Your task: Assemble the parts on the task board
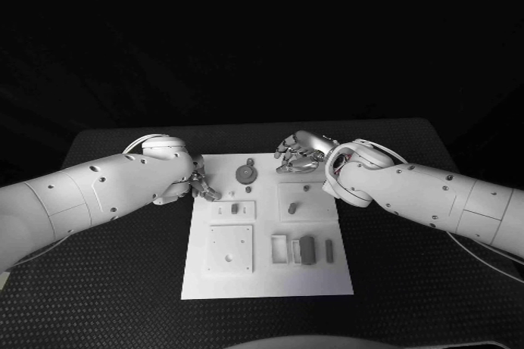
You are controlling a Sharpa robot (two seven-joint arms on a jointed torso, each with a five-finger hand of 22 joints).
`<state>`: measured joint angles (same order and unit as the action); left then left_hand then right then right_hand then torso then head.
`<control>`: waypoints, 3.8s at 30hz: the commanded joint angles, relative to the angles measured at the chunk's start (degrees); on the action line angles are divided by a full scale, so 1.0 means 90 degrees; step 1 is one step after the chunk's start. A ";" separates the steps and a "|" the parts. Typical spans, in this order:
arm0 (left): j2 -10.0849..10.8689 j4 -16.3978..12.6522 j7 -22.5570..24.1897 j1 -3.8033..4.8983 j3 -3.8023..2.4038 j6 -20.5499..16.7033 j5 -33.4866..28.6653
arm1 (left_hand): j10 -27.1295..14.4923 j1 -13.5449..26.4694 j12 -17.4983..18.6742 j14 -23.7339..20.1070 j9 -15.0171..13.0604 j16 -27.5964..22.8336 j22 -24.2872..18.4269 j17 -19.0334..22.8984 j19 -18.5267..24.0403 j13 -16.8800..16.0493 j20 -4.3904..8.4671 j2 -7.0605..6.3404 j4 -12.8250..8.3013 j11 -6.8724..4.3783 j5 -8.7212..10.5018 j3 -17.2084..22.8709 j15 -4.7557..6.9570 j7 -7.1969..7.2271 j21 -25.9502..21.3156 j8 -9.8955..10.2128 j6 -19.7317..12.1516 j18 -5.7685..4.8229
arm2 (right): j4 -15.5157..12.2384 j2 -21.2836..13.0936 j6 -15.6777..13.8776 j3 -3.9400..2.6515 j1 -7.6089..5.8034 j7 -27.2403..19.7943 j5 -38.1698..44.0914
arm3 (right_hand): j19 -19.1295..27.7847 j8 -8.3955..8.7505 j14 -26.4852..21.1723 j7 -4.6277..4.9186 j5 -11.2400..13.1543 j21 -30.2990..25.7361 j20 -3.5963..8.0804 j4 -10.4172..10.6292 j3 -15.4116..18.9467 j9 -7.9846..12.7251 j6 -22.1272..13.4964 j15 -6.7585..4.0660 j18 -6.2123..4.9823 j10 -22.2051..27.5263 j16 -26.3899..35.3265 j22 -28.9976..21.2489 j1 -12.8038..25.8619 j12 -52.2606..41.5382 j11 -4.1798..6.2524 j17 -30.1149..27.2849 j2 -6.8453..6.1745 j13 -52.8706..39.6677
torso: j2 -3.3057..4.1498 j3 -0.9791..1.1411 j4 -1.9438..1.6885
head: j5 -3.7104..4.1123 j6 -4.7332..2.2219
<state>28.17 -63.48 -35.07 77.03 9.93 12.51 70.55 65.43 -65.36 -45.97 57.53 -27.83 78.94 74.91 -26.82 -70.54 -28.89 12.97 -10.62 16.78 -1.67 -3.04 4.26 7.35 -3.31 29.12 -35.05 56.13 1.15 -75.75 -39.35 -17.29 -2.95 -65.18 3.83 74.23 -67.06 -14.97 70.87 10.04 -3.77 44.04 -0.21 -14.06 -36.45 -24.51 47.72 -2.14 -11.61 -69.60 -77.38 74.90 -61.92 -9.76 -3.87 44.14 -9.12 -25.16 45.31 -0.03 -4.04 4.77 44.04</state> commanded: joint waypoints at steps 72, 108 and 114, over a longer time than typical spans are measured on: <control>0.0219 -0.0226 0.0235 -0.0055 0.0037 -0.0016 0.0243 | -0.0142 0.0256 -0.0001 -0.0077 0.0039 0.0006 0.0068 0.0033 0.0032 0.0023 -0.0016 -0.0326 0.0007 0.0045 0.0037 -0.0033 -0.0021 -0.0162 -0.0050 0.0120 -0.0300 0.0258 | 0.0015 0.0004 0.0078 0.0000 0.0051 -0.0032 0.0014 | 0.0001 -0.0013 -0.0041 0.0046 -0.0008 -0.0037 0.0054 0.0024 0.0001 0.0008 0.0007 -0.0007 -0.0377 0.0004 0.0025 0.0124 0.0046 -0.0036 -0.0035 -0.0007 -0.0008 -0.0008 | 0.0001 0.0007 0.0000 | 0.0003 0.0026; 0.0344 -0.0323 0.0408 -0.0063 0.0037 -0.0340 -0.0020 | -0.0169 -0.1411 -0.0055 -0.0093 0.0027 0.0045 0.0114 0.0020 0.0029 0.0002 -0.0078 -0.0202 -0.0284 0.0073 0.0027 0.0572 -0.0058 -0.0188 -0.0029 0.0096 -0.0314 0.0238 | 0.0006 -0.0005 0.0063 0.0000 0.0057 -0.0035 0.0010 | 0.0001 -0.0012 -0.0041 0.0046 -0.0008 -0.0037 0.0053 0.0027 0.0001 0.0009 0.0005 -0.0007 -0.0377 0.0005 0.0025 0.0124 0.0048 -0.0036 -0.0036 -0.0008 -0.0006 -0.0008 | 0.0000 0.0008 0.0001 | -0.0039 0.0030; 0.0427 -0.0313 0.0547 -0.0063 0.0029 -0.0511 -0.0548 | -0.0130 -0.1697 -0.0077 -0.0060 0.0021 0.0065 0.0121 0.0014 0.0013 -0.0003 -0.0068 0.0152 -0.0347 0.0048 -0.0361 0.0750 -0.0031 -0.0163 -0.0018 0.0075 -0.0271 0.0249 | 0.0009 -0.0013 0.0061 0.0000 0.0058 -0.0036 0.0010 | 0.0001 -0.0011 -0.0042 0.0047 -0.0007 -0.0037 0.0053 0.0030 0.0002 0.0010 0.0002 -0.0006 -0.0377 0.0006 0.0026 0.0124 0.0052 -0.0036 -0.0036 -0.0008 -0.0005 -0.0008 | 0.0002 0.0010 0.0005 | -0.0035 0.0023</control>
<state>31.97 -66.27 -31.58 76.77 10.02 9.38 69.65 64.07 -80.13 -46.31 56.60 -27.51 79.16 74.93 -26.61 -69.93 -28.84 12.37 -10.45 13.82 -1.11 -5.36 10.55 7.06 -3.28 28.85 -34.08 54.94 1.18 -75.63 -39.43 -17.26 -2.95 -64.70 3.82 74.23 -67.05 -14.97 70.83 10.24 -3.77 44.04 -0.23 -14.06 -36.45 -24.51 47.74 -2.18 -11.62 -69.51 -77.38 74.90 -61.93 -9.76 -3.78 44.14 -9.12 -25.15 45.32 0.02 -4.03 4.42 44.29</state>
